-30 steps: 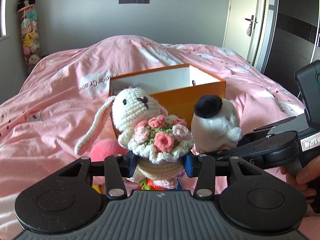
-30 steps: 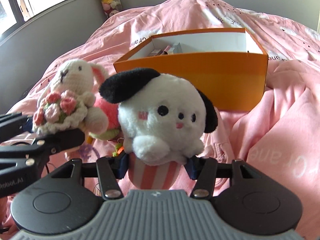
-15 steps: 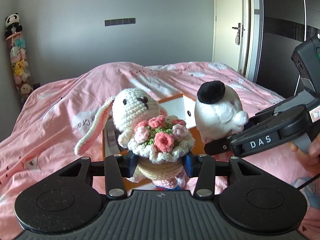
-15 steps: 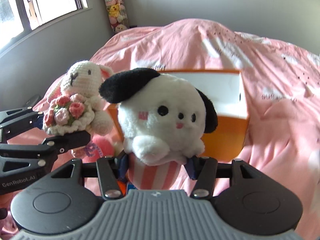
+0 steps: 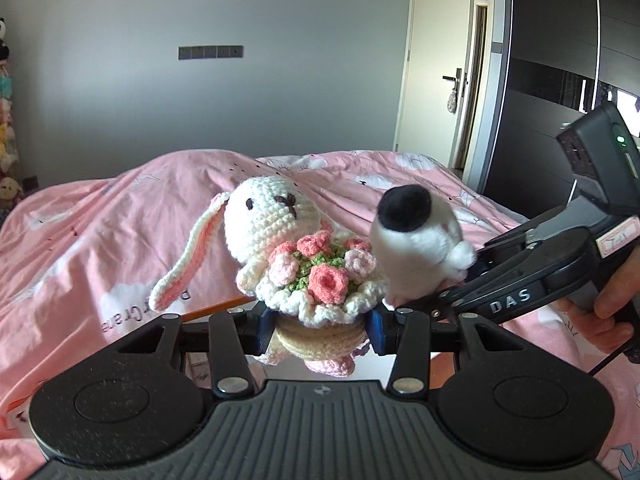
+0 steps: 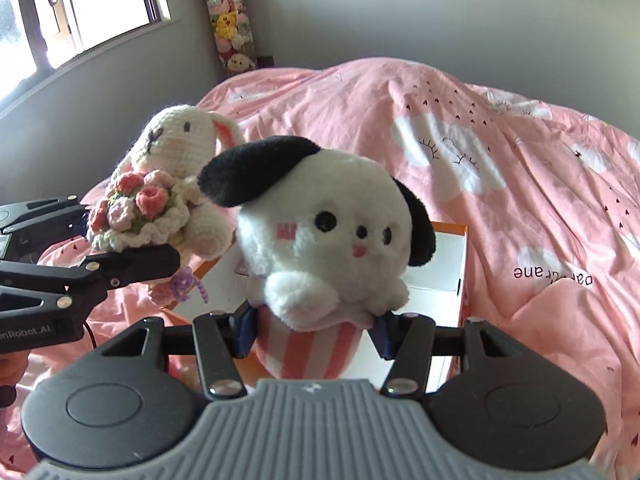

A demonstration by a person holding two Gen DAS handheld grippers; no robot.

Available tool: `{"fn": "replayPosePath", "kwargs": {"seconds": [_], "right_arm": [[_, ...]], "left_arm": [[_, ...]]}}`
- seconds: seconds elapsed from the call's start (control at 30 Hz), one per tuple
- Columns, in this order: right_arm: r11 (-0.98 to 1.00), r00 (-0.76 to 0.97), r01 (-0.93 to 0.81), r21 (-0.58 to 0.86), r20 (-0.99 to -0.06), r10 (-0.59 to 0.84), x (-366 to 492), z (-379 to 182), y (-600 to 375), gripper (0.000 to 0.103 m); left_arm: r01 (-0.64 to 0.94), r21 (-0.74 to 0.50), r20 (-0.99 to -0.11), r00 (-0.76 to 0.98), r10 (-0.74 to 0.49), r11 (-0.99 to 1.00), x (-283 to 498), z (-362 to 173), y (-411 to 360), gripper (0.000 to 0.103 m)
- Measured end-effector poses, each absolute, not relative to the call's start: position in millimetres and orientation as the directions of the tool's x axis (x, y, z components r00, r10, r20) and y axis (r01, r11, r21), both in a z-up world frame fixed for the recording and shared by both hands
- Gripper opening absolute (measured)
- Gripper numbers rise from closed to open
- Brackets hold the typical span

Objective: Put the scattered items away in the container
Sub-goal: 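Lift both held plush toys over the orange box and lower them inside, then open the left tool to release the bunny while the right tool releases the dog plush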

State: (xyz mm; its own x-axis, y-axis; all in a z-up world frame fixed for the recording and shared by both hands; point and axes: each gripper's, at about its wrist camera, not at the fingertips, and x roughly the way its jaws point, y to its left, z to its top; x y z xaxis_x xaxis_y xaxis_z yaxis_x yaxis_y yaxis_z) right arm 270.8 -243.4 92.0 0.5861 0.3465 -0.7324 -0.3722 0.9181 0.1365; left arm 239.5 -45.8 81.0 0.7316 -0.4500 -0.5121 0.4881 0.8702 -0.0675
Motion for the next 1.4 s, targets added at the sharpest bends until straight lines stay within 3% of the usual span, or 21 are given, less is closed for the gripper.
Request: {"fn": "replayPosePath", "kwargs": {"seconds": [0.23, 0.5, 0.73, 0.97, 1.3, 1.4], "right_arm": [[0.929, 0.442, -0.354, 0.107, -0.857, 0.267, 340.6, 43.9, -241.0, 0.058], [0.928, 0.324, -0.369, 0.054, -0.928, 0.183, 389.5, -0.6, -238.2, 0.058], [0.911, 0.282, -0.407, -0.072, -0.958, 0.051, 408.2, -19.7, -214.6, 0.058], [0.900, 0.233, -0.415, -0.133, -0.972, -0.037, 423.3, -43.8, -204.6, 0.058], [0.910, 0.191, -0.404, -0.090, -0.982, -0.012, 431.8, -64.9, -213.2, 0.063], [0.910, 0.188, -0.406, -0.082, -0.982, -0.005, 430.5, -62.5, -216.0, 0.069]], "left_arm": [[0.510, -0.187, -0.611, 0.609, -0.506, 0.840, 305.8, 24.9, -54.6, 0.052], [0.539, -0.170, -0.714, 0.510, -0.480, 0.825, 345.1, -20.2, -71.1, 0.052], [0.528, -0.200, -0.765, 0.442, -0.469, 0.825, 369.9, -38.9, -72.8, 0.052], [0.548, -0.150, -0.827, 0.386, -0.408, 0.823, 383.8, -55.6, -85.0, 0.053], [0.487, -0.208, -0.908, 0.225, -0.352, 0.848, 403.1, -75.4, -85.7, 0.057], [0.489, -0.205, -0.916, 0.209, -0.342, 0.848, 401.7, -78.2, -85.4, 0.058]]}}
